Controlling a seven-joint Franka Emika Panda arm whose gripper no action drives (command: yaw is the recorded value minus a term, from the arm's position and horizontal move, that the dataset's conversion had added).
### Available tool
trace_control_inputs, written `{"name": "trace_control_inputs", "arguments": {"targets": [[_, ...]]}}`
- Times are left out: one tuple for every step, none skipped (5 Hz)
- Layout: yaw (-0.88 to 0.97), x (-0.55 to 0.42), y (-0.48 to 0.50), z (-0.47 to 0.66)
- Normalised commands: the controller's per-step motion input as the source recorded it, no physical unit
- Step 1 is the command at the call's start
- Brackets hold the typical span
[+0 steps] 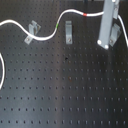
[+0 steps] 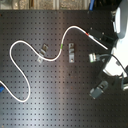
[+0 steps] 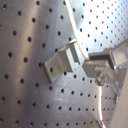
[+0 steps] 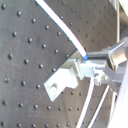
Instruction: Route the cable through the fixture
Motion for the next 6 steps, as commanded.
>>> {"name": "trace_control_inputs", "arguments": {"targets": [[-0.55, 0.032, -0.020, 0.11], [-0.32, -0.111, 0.049, 0.19], [-0.20, -0.185, 0.083, 0.27], [-0.09, -0.205, 0.097, 0.21], [-0.01, -0.217, 0.087, 0.17], [0.00, -0.131, 0.042, 0.25]]}}
